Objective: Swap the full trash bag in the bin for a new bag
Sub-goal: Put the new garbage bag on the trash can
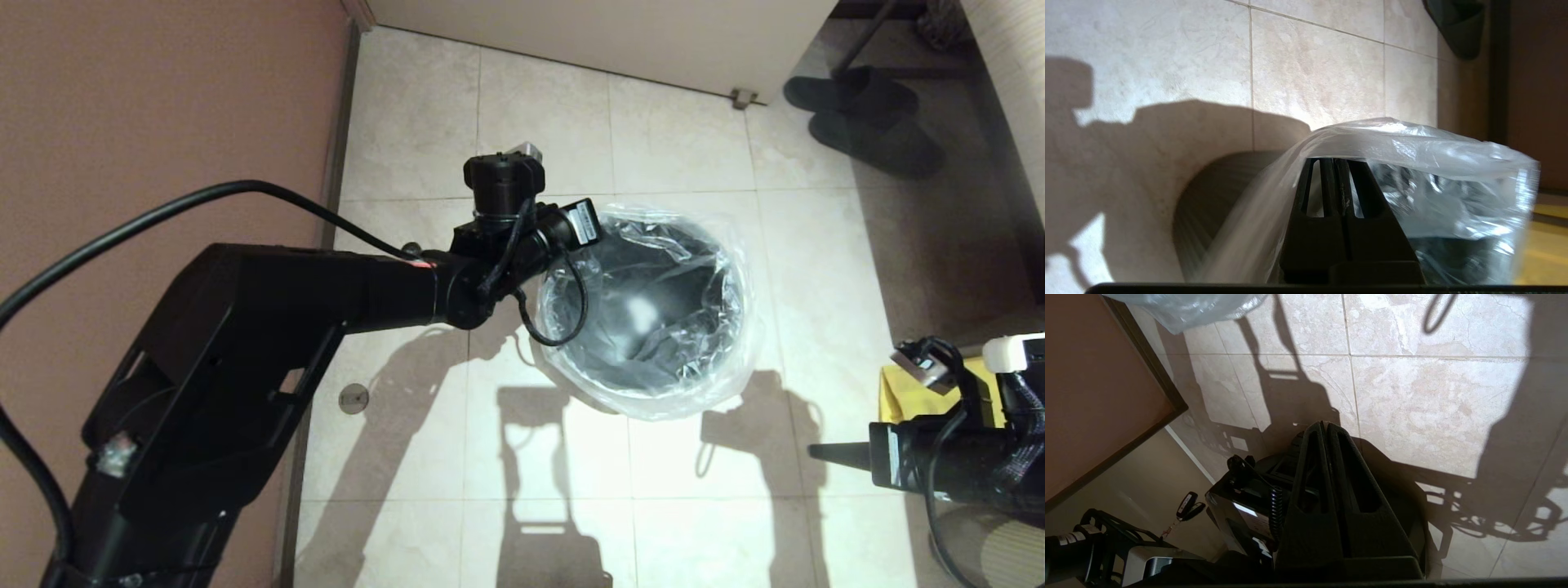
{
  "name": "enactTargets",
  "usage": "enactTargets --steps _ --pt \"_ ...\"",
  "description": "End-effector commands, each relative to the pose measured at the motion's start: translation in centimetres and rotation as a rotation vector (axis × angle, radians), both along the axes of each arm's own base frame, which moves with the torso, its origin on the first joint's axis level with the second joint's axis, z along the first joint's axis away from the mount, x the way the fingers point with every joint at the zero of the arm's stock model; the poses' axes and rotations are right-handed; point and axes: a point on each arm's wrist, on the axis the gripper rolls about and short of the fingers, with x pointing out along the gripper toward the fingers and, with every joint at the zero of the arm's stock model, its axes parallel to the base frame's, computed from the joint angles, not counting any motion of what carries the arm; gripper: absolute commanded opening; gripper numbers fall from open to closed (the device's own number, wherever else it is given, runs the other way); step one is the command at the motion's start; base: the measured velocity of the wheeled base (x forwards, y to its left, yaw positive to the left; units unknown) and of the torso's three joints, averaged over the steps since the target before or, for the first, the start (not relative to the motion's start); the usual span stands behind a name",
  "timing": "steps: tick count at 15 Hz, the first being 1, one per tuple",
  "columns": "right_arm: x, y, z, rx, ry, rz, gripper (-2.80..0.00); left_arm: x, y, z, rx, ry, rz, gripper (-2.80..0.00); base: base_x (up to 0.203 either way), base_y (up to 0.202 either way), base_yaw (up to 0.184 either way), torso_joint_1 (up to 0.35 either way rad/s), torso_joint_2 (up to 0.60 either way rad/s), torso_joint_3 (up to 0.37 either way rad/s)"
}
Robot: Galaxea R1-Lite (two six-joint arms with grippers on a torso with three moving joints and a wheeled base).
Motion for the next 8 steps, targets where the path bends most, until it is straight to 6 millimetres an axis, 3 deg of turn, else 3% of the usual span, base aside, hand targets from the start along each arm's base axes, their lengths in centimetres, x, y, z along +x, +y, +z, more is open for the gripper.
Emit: enactTargets --steps 1,8 --pt "-0.4 -0.2 0.2 0.008 -0.011 -0.001 -2.8 0.7 -0.2 -1.5 0.013 0.011 0.008 -2.8 0.0 0.0 0.0 0.0 0.0 0.0" --pt "-1.4 -0.7 1.3 0.032 -0.053 -0.002 -2.8 0.4 0.0 -0.6 0.007 -0.004 0.009 -2.8 0.0 0.0 0.0 0.0 0.0 0.0"
